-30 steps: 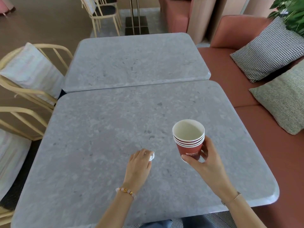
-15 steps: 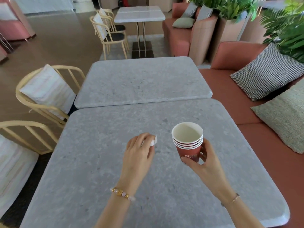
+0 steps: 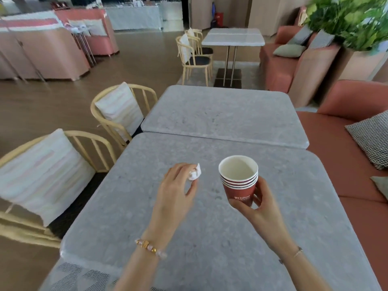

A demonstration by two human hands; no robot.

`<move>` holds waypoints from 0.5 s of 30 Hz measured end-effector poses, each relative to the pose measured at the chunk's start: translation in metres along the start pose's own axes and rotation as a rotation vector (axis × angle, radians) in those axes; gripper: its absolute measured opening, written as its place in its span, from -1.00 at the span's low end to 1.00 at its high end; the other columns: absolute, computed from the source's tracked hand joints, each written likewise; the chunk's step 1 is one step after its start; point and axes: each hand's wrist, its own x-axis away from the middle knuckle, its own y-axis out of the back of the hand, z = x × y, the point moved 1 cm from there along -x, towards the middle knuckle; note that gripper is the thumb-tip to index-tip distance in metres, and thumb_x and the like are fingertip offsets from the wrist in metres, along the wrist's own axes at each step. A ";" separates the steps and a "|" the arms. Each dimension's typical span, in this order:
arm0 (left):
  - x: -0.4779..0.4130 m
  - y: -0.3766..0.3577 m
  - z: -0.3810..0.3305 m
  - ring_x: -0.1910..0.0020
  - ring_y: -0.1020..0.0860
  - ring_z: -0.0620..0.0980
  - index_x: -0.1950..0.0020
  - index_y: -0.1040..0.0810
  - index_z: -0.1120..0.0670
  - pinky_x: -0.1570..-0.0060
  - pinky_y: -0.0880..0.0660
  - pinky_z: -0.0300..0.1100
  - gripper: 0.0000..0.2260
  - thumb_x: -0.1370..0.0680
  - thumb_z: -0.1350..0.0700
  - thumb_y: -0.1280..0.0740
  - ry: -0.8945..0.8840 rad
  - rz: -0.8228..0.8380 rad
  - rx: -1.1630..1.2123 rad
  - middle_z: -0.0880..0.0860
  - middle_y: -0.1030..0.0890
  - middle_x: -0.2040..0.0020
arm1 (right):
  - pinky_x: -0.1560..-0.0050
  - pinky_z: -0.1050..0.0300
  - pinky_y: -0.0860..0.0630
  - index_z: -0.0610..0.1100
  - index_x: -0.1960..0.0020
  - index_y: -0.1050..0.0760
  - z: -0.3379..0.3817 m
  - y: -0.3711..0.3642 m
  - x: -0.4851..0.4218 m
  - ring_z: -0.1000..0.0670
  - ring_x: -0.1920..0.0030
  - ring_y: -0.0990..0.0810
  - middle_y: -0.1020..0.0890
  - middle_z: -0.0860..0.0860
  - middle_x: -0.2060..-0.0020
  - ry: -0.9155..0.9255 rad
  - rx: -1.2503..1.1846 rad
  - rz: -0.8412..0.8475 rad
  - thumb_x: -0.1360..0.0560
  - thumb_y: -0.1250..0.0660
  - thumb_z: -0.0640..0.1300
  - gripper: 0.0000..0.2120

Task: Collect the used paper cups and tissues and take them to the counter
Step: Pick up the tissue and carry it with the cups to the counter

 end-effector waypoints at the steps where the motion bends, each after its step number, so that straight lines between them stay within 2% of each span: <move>1: 0.003 0.004 -0.004 0.09 -0.57 0.06 -0.03 -0.60 0.22 0.08 -0.44 -0.25 -0.77 -0.40 0.38 -0.43 0.033 -0.015 0.003 0.09 -0.61 0.04 | -0.10 0.34 -0.45 0.05 -0.28 -0.37 0.001 0.001 0.000 0.25 -0.10 -0.54 -0.57 0.20 -0.11 0.008 -0.006 0.025 -0.32 -0.54 -0.23 -0.38; 5: 0.020 0.014 -0.025 0.10 -0.56 0.04 -0.02 -0.59 0.20 0.08 -0.43 -0.27 -0.79 -0.42 0.37 -0.42 0.151 -0.059 0.005 0.05 -0.60 0.04 | -0.01 0.46 -0.46 0.07 -0.26 -0.38 0.003 0.006 0.004 0.26 -0.06 -0.56 -0.58 0.19 -0.10 0.042 -0.048 0.100 -0.32 -0.54 -0.26 -0.38; 8: 0.037 0.021 -0.040 0.10 -0.56 0.03 -0.02 -0.59 0.19 0.07 -0.42 -0.29 -0.78 -0.42 0.37 -0.42 0.200 -0.089 -0.023 0.04 -0.60 0.05 | 0.02 0.45 -0.47 0.13 -0.22 -0.37 0.001 0.008 0.009 0.24 -0.05 -0.57 -0.59 0.18 -0.08 0.071 -0.075 0.173 -0.32 -0.54 -0.28 -0.39; 12: 0.062 0.041 -0.054 0.09 -0.51 -0.17 -0.05 -0.59 0.15 0.07 -0.35 -0.51 -0.77 -0.42 0.35 -0.43 0.296 -0.171 -0.097 -0.02 -0.58 0.03 | 0.01 0.44 -0.47 0.16 -0.22 -0.35 0.002 -0.003 0.016 0.25 -0.07 -0.56 -0.56 0.18 -0.12 0.089 -0.105 0.319 -0.32 -0.53 -0.28 -0.37; 15: 0.083 0.061 -0.059 0.08 -0.53 -0.14 -0.05 -0.58 0.14 0.06 -0.36 -0.50 -0.79 -0.44 0.31 -0.43 0.391 -0.238 -0.156 0.00 -0.60 0.01 | 0.04 0.49 -0.45 0.22 -0.17 -0.35 0.007 -0.019 0.023 0.31 -0.06 -0.54 -0.53 0.25 -0.12 0.119 -0.119 0.426 -0.33 -0.53 -0.27 -0.38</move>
